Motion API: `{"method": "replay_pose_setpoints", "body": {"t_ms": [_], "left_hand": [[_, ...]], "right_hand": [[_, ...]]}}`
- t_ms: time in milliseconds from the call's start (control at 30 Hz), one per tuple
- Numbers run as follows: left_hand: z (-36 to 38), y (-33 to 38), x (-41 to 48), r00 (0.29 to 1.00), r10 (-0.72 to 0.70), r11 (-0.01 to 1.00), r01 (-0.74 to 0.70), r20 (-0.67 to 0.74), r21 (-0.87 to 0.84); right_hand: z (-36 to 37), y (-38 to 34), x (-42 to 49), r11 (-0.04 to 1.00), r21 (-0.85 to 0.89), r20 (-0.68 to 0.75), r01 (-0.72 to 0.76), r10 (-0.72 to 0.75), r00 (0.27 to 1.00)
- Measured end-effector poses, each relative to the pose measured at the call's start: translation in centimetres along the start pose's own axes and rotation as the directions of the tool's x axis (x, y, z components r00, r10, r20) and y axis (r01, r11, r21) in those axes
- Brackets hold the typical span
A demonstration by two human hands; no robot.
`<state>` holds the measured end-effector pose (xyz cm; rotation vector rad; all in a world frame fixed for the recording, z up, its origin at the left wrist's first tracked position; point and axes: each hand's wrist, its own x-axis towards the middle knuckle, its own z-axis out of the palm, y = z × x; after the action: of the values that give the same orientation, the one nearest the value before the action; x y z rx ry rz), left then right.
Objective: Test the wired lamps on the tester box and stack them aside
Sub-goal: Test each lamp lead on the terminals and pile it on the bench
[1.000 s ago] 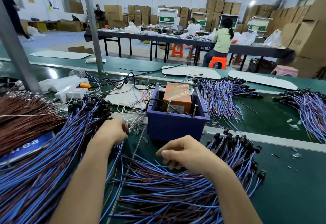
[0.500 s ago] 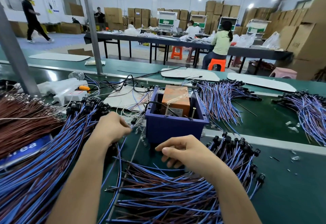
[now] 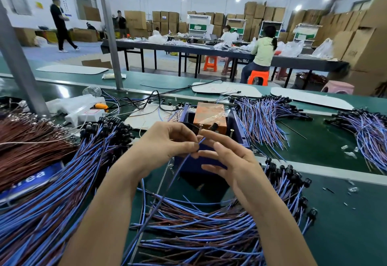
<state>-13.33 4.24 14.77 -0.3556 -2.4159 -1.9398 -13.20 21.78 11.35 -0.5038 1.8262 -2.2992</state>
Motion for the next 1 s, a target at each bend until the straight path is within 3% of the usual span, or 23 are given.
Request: {"method": "replay_pose_setpoints", "body": {"t_ms": [167,300,367,500,600,767,1000], "left_hand": [[1.3,-0.3,0.3,0.995,-0.023,0.996,0.032,0.102,-0.081],[0.8,-1.0,0.5,0.975,-0.079,0.997,0.082,0.208,-0.008],[0.0,-1.5,0.6,0.960,-0.096,0.994,0.080,0.262,0.072],[-1.2,-2.2,0.5,0.904,-0.153,0.978,0.081,0.398,0.192],[-1.1,-2.4,0.5,0.873,-0.199,0.967,0.100,0.446,0.235],[-1.8,-2.8,0.5,0.881,-0.267,0.938,0.145,0.391,0.314],[-4.0,-3.4,0.2,0.941,-0.261,0.939,0.195,0.217,0.284]], "right_hand": [[-0.5,-0.5,0.0,0.987,0.162,-0.043,0.012,-0.005,0.999],[-1.6,-1.3,0.1,0.907,0.412,-0.287,0.091,0.034,0.957],[-2.8,-1.6,0.0,0.894,0.437,-0.387,0.099,0.088,0.918],[-4.0,-1.4,-0.3,0.948,0.317,-0.448,-0.010,0.159,0.880],[-4.4,-1.3,-0.2,0.959,0.284,-0.495,0.003,0.144,0.857],[-6.1,-1.6,-0.6,0.985,0.175,-0.613,0.010,0.101,0.784],[-9.5,-1.2,-1.3,0.950,-0.248,-0.774,-0.191,-0.076,0.629]]}}
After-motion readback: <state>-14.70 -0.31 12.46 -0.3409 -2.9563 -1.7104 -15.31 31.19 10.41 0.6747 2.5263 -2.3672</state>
